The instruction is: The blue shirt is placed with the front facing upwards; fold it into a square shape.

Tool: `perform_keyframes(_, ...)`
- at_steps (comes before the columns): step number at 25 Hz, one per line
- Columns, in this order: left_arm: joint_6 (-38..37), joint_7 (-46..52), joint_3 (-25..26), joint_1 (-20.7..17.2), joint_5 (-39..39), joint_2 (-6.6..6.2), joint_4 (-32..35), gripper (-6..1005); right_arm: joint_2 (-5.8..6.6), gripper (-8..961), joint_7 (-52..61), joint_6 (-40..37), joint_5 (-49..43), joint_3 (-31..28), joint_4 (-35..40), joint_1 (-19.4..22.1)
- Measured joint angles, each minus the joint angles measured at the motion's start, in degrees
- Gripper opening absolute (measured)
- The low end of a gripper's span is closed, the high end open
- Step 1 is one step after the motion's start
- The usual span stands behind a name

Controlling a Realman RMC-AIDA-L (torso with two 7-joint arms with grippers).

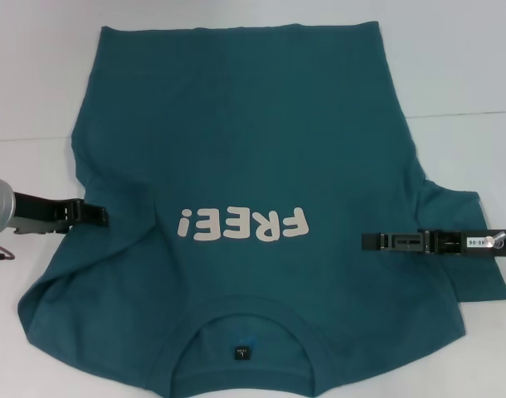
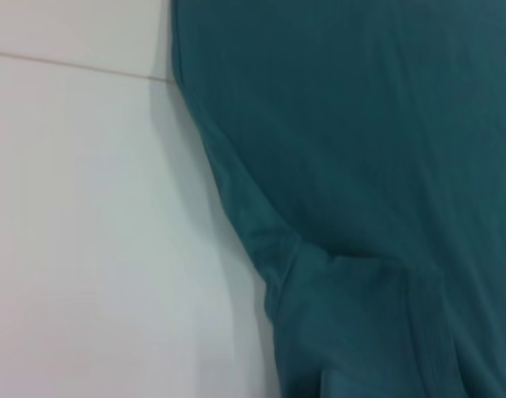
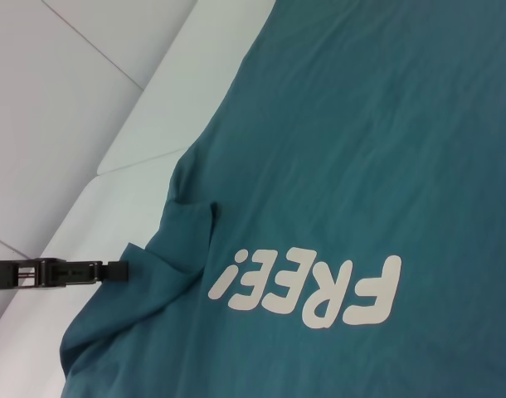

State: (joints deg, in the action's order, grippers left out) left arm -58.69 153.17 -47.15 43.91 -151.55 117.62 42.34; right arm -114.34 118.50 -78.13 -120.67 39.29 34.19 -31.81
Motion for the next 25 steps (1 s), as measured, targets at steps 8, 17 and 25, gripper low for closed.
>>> perform_keyframes(8, 0.1, -0.2, 0.0, -0.4, 0.3, 0.56, 1.0, 493, 0.0, 925, 0.1, 0.0, 0.0, 0.0, 0.0, 0.2)
perform_keyframes(17, -0.6, -0.2, -0.2, -0.9, 0.3, 0.87, 2.1, 313, 0.0, 925, 0.1, 0.0, 0.0, 0.0, -0.1, 0.2)
perform_keyframes(25, -8.8, -0.2, -0.1, -2.9, 0.5, 3.34, 11.4, 12, 0.0, 924, 0.1, 0.0, 0.0, -0.2, -0.1, 0.2)
